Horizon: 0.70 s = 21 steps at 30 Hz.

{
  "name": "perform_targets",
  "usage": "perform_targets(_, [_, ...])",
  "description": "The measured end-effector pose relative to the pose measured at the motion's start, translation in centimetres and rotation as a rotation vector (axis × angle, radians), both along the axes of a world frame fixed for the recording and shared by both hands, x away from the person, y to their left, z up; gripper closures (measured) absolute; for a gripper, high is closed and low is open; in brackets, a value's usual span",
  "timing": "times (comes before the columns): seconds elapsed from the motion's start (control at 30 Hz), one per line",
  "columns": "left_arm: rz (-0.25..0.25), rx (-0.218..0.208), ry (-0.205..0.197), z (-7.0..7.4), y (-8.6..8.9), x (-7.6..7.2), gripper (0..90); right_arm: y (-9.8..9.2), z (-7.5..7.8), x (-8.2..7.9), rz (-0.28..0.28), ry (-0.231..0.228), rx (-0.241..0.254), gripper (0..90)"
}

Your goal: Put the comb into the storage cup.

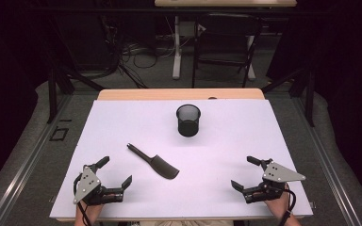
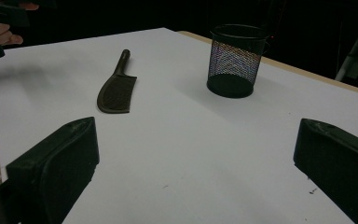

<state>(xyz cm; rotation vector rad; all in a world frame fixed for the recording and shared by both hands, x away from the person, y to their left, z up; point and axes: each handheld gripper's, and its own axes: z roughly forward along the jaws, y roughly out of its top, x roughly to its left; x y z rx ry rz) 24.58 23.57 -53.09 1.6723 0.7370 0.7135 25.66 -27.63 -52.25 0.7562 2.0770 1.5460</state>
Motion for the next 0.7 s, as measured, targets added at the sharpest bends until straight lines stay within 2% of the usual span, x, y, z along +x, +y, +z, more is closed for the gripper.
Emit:
perform_targets(0.03, [0.001, -0.001, -0.001, 0.0, 0.0, 0.0, 0.0, -0.1, 0.0, 0.1, 0.001, -0.013, -0.005, 0.0])
perform_targets(0.4, [-0.001, 0.013, 0.002, 0.2, -0.4, 0.4, 0.0, -0.1, 0.1, 0.0, -0.004, -0.011, -0.005, 0.0])
perform_targets(0.7, [0.005, 0.031, 0.018, 0.1, -1.0, 1.4, 0.0, 0.0, 0.1, 0.1, -0.007, -0.004, -0.015, 0.0])
